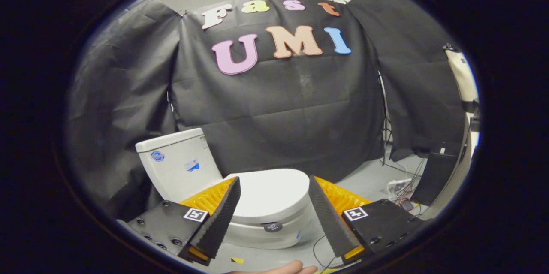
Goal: Open the toilet lid.
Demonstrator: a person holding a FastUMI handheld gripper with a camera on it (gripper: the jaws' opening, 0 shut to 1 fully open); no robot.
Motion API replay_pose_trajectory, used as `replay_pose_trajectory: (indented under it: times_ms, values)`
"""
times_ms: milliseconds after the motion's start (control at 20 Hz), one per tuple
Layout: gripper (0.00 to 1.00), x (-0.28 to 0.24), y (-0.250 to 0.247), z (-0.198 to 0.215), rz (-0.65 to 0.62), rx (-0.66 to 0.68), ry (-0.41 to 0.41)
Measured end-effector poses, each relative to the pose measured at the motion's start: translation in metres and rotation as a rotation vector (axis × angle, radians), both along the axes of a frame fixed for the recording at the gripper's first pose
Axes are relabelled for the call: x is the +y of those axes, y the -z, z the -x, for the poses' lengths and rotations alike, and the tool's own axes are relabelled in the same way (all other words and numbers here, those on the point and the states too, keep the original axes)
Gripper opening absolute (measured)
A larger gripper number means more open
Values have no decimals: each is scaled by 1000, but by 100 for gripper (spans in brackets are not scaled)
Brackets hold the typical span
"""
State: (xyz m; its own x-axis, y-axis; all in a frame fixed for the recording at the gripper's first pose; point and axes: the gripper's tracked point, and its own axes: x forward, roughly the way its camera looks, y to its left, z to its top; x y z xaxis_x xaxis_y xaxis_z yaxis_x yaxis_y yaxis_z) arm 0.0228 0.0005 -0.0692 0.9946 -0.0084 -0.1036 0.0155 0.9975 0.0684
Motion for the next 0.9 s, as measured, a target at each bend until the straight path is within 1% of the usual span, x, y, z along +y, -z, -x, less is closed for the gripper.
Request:
replay_pose_trajectory:
  times_ms: [200, 450, 550, 650, 800, 900]
  values:
    - [99, 5, 45, -15, -102, 43, -6]
    - [99, 8, 112, -32, -239, 156, 11]
    - [99, 9, 130, -36, -286, 183, 16]
    - [99, 12, 144, -40, -369, 198, 11]
    - [99, 13, 168, -46, -481, 235, 36]
    - [99, 14, 176, -47, -552, 233, 42]
